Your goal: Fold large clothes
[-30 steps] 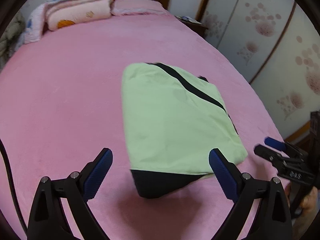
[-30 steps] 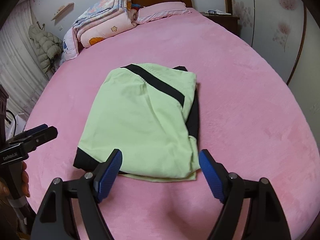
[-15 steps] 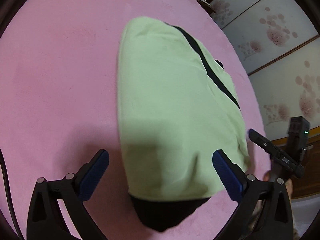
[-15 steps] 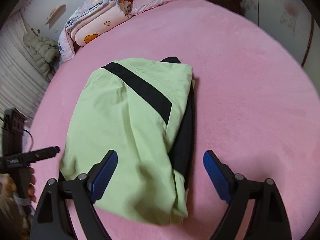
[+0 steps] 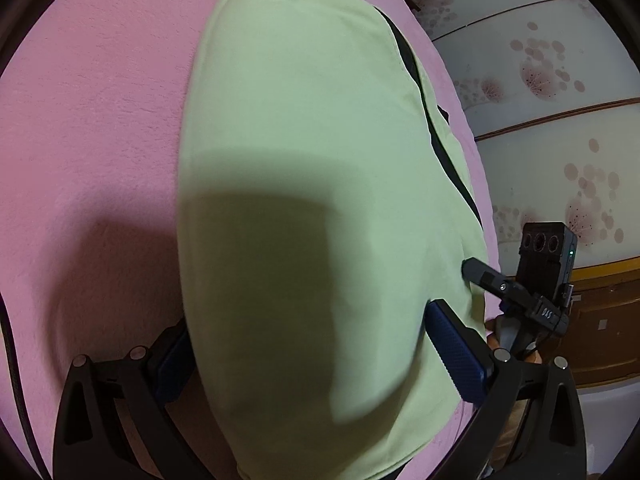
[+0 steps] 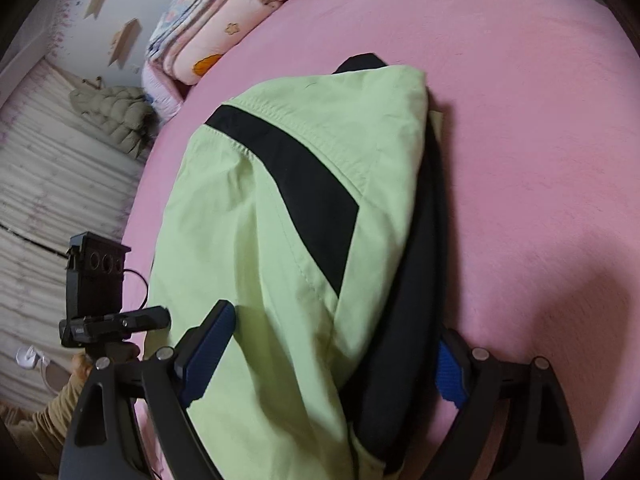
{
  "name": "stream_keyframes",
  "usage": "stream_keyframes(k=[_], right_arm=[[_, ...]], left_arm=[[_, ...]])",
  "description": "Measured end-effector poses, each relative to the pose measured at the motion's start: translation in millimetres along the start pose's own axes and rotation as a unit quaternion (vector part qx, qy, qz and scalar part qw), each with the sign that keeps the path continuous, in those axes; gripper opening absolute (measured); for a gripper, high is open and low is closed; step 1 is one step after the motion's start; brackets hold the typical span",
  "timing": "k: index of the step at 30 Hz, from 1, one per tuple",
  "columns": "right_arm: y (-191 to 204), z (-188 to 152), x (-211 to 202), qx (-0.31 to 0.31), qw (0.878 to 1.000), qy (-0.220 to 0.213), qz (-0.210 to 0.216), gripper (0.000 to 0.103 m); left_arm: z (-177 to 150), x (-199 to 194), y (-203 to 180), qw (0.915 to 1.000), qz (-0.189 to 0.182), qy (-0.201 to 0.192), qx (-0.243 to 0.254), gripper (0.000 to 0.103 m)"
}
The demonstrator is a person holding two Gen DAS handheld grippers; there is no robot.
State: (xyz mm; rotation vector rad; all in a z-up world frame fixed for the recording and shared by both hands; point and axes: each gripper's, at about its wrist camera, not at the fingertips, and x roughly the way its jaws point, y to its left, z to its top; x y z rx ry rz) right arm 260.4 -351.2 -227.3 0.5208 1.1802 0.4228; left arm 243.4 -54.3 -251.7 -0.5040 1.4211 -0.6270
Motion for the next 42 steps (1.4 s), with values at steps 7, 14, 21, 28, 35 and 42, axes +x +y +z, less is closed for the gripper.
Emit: stream_keyframes(k=[7, 14, 21, 28, 35, 42], right_arm=[[12, -5, 17, -0.041, 0.998, 0.023, -0.038, 0.092], [27, -7, 2, -0.051, 0.997, 0.009, -0.053, 0.029], [80, -21, -29, -0.087, 0.992, -0.028, -0.093, 0.013], [160, -57, -41, -0.116, 0.990, -0.026, -0.078, 0.012], [277, -58, -2, -0.178, 0.983, -0.015, -0.042, 0.012], [380, 11, 56, -0.199, 0.978, -0.060, -0.004, 0.012]], left_arm=[[8, 13, -5, 0.9998, 0.003, 0.017, 0.004, 0.103], [-2, -1, -37, 0.9946, 0.090, -0.016, 0.049, 0.067], [-29, -51, -83, 0.9801, 0.152, -0.067, 0.109, 0.046], [-82, -145, -67, 0.9779, 0.157, -0.087, 0.107, 0.044], [-89, -261, -6, 0.9729, 0.183, -0.115, 0.083, 0.044], [-18, -368, 61, 0.9556, 0.214, -0.165, 0.118, 0.045]])
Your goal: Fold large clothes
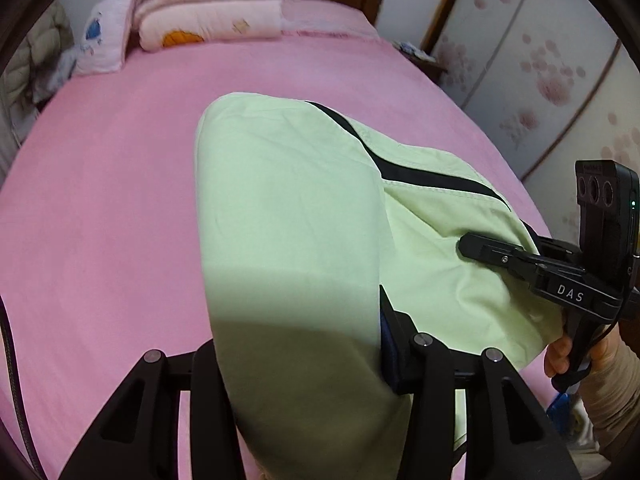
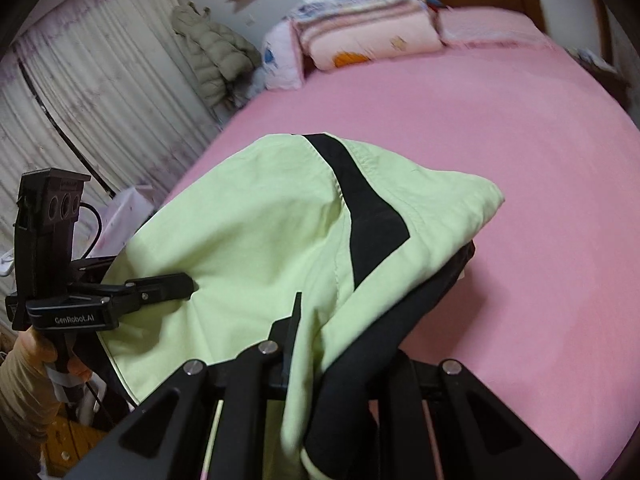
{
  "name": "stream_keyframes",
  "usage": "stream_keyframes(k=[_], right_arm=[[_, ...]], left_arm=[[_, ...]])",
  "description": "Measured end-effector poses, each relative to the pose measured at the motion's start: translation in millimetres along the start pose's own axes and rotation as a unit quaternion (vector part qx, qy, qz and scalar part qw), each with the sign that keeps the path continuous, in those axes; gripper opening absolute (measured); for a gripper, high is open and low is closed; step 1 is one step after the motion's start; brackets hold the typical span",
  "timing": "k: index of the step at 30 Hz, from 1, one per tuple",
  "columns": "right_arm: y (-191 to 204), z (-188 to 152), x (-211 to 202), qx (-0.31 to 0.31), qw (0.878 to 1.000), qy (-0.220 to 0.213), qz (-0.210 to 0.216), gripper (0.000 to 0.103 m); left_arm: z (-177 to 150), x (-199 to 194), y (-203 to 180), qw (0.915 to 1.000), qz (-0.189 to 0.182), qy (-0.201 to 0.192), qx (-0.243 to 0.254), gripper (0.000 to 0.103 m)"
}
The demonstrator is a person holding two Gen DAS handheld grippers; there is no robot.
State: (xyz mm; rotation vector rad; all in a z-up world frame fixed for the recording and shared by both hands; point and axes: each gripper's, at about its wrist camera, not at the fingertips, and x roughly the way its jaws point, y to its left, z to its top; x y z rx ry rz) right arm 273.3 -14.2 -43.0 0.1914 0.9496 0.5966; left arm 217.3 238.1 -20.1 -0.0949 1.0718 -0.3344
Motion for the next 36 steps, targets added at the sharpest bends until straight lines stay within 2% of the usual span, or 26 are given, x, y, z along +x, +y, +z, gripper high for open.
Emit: stream_keyframes(k=[4, 7, 10, 13, 15, 16, 17, 18, 19, 22, 24, 25, 29, 33, 36], right_arm=[[18, 68, 65, 0.006, 0.999, -0.042, 0.000, 0.012], [18, 98, 116, 0.030, 0.998, -0.062, -0.006, 0.012], [5, 116, 174, 0.043, 0.997, -0.063, -0.021, 0.012], [-11, 119, 241, 0.041, 0.997, -0.029, -0.053, 0.013], [-16, 116, 275, 0.046, 0.997, 0.003, -0.067, 0.013], [-18, 110, 291, 0.042, 0.996, 0.017, -0.077, 0.015], [-19, 104, 296, 0.036, 0.995, 0.023, -0.086, 0.016], [-21, 98, 303, 0.027, 0.994, 0.032, -0.101, 0.026], [-25, 93, 305, 0.024, 0.993, 0.037, -0.110, 0.041], [-41, 82, 300, 0.035, 0.993, 0.039, -0.108, 0.063], [-50, 77, 289, 0.034, 0.992, 0.032, -0.119, 0.074], [-53, 73, 281, 0.035, 0.992, 0.032, -0.119, 0.077], [-59, 69, 257, 0.035, 0.990, 0.037, -0.131, 0.077], [-46, 66, 232, 0.023, 0.986, 0.042, -0.161, 0.077], [-31, 69, 214, 0.025, 0.982, 0.045, -0.180, 0.077]], left_arm=[[56, 19, 70, 0.9994, 0.012, -0.029, 0.013, 0.046], [85, 53, 120, 0.9989, 0.018, -0.043, 0.011, 0.047], [106, 109, 154, 0.9992, 0.019, -0.036, 0.003, 0.048], [112, 175, 171, 0.9988, 0.045, -0.016, -0.011, 0.051], [103, 213, 187, 0.9974, 0.069, 0.010, -0.020, 0.058], [97, 222, 189, 0.9964, 0.082, 0.008, -0.018, 0.071], [87, 228, 193, 0.9946, 0.103, -0.007, -0.014, 0.088], [79, 229, 194, 0.9926, 0.118, -0.021, -0.013, 0.095], [72, 229, 200, 0.9912, 0.127, -0.034, -0.019, 0.103], [60, 228, 214, 0.9923, 0.104, -0.049, -0.046, 0.103], [60, 229, 212, 0.9911, 0.113, -0.055, -0.042, 0.103], [60, 228, 207, 0.9902, 0.124, -0.056, -0.034, 0.103], [66, 222, 192, 0.9820, 0.183, -0.047, -0.007, 0.103], [71, 199, 179, 0.9658, 0.257, -0.030, 0.002, 0.103], [66, 179, 167, 0.9609, 0.275, -0.030, -0.011, 0.103]])
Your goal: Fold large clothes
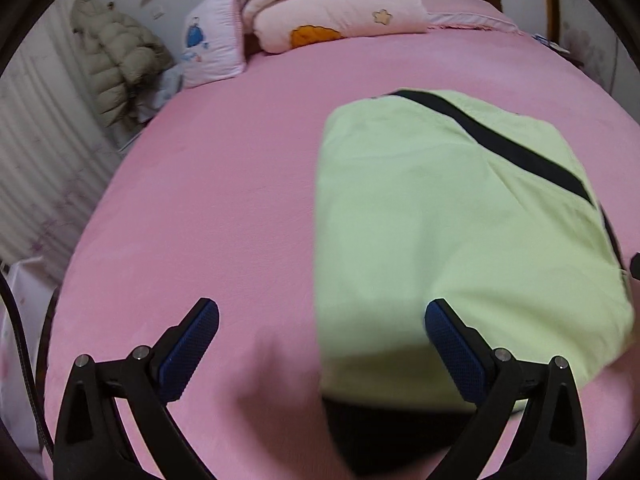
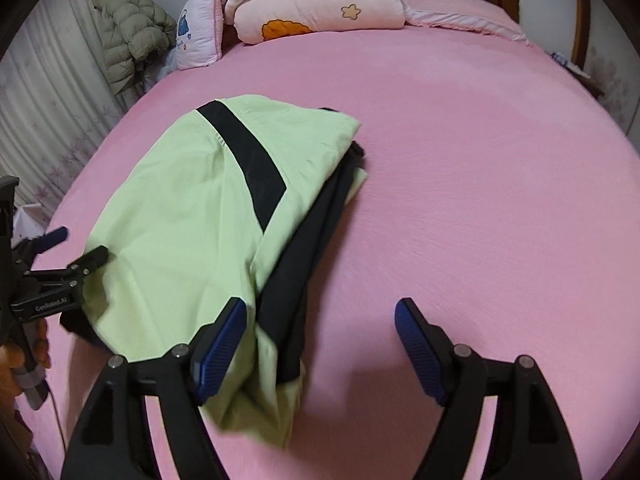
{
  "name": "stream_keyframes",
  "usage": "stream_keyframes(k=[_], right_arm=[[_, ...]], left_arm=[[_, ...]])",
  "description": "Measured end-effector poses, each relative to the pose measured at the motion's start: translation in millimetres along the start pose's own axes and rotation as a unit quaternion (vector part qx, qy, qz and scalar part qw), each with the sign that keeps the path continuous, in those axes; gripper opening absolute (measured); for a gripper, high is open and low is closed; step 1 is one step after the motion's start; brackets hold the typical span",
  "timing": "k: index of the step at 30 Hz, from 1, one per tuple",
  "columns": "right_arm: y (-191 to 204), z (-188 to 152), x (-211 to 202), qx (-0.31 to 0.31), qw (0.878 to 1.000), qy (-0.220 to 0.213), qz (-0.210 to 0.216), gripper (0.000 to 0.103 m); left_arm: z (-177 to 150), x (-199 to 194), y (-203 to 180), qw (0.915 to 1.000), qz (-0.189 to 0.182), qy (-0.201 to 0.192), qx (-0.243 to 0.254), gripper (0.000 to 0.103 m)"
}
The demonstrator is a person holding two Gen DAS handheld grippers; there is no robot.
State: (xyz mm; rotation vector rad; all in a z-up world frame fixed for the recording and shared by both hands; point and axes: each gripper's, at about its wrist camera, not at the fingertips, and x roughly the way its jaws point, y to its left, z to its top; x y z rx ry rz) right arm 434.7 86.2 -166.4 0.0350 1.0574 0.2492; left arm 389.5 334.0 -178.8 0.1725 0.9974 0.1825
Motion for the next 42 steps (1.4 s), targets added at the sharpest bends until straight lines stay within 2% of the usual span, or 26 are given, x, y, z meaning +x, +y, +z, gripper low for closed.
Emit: stream_keyframes(k=[3, 7, 12, 18, 22, 24, 27, 32, 36, 42], right_arm=[[-4, -10, -32, 0.019, 1.000, 0.004, 0.010, 0.077], [0, -27, -90, 0.019, 1.000, -0.004, 0.012, 0.077], [1, -49, -161, 0.017, 0.999, -0.018, 0.029, 0.077], [1, -89, -254, 0.003, 0.997, -0.056, 0.046, 0.077], [-3, -121, -299, -0.009, 0.996, -0.075, 0.042, 0.077], [-7, -139, -319, -0.013, 0.995, -0.087, 0.039, 0.077], [-15, -162, -340, -0.009, 0.994, -0.097, 0.039, 0.077], [-29, -203, -363, 0.002, 0.994, -0.099, 0.039, 0.077], [-37, -236, -376, 0.003, 0.994, -0.108, 0.035, 0.077], [-47, -264, -387, 0.020, 0.993, -0.115, 0.026, 0.077]], left_arm=[[-3, -28, 4, 0.9996, -0.014, -0.004, -0.025, 0.103], [-15, -84, 3, 0.9975, -0.037, -0.013, -0.059, 0.103], [-38, -159, -12, 0.9935, -0.065, -0.005, -0.093, 0.103], [-82, -269, -43, 0.9895, -0.095, -0.033, -0.104, 0.103], [-109, -323, -64, 0.9870, -0.109, -0.049, -0.107, 0.103], [-126, -346, -76, 0.9879, -0.104, -0.056, -0.101, 0.103], [-146, -371, -93, 0.9888, -0.102, -0.058, -0.092, 0.103], [-180, -408, -118, 0.9864, -0.122, -0.058, -0.093, 0.103], [-204, -427, -135, 0.9868, -0.116, -0.063, -0.094, 0.103], [-232, -440, -154, 0.9879, -0.107, -0.058, -0.096, 0.103]])
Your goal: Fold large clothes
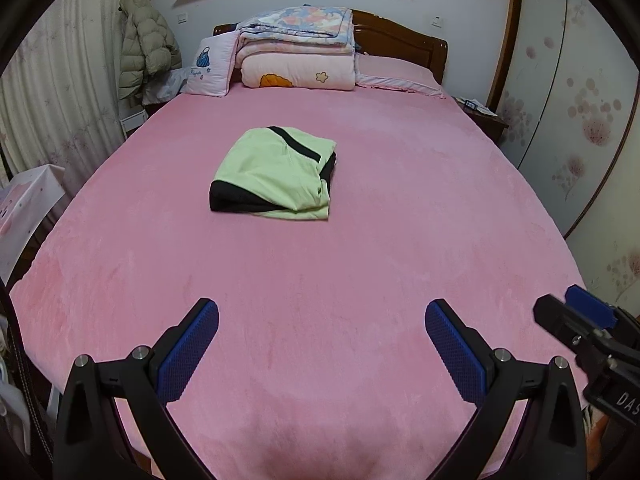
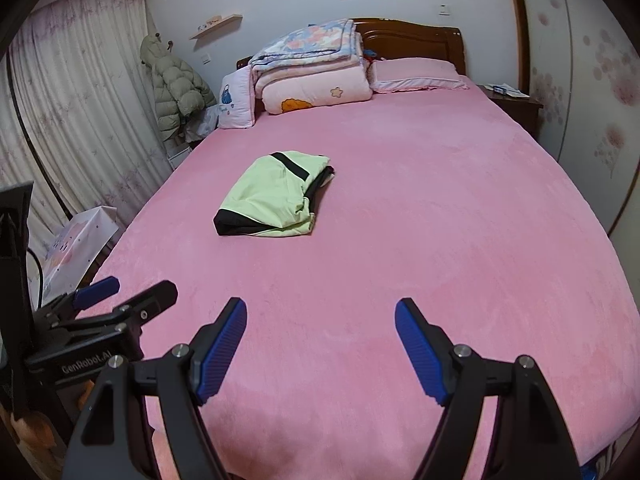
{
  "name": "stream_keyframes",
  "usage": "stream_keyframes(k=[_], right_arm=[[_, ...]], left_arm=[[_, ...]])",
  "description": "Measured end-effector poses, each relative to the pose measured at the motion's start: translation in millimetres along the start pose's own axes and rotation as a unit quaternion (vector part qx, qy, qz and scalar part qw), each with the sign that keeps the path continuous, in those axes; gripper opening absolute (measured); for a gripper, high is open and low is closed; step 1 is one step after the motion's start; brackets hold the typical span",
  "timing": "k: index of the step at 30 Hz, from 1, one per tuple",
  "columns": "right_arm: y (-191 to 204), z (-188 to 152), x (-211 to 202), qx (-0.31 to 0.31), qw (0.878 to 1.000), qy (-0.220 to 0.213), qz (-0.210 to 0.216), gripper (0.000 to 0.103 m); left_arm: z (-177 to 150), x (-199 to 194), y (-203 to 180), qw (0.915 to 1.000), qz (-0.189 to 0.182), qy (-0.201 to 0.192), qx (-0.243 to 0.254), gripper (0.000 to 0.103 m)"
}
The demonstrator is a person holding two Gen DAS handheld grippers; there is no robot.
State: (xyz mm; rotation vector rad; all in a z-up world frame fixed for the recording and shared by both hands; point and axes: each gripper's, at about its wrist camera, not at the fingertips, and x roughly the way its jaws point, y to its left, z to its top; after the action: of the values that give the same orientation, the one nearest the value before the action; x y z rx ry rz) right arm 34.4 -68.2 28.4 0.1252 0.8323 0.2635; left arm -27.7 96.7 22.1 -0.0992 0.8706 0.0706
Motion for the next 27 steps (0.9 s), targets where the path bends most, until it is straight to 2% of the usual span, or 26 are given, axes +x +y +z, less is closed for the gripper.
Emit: stream_keyframes(k=[7, 11, 15, 27], right_arm=[[-15, -24, -12, 0.028, 1.000, 0.010, -0.007, 0.077], [-17, -39, -16, 0.025, 0.999, 0.007, -0.034, 0.077], [-19, -52, -21, 0.026, 0.999, 0.005, -0.043, 0.077], [-10, -66, -27, -0.008, 0.997, -0.007, -0.070, 0.077]], left_arm=[[-23, -3, -11, 0.9998, -0.013, 0.016, -0.005, 0.103], [-41, -9, -19, 0.9997, -0.012, 0.018, 0.007, 0.103], [-54, -10, -23, 0.9997, -0.008, 0.020, 0.013, 0.103], [-64, -13, -34, 0.9995, 0.003, 0.016, 0.027, 0.102]])
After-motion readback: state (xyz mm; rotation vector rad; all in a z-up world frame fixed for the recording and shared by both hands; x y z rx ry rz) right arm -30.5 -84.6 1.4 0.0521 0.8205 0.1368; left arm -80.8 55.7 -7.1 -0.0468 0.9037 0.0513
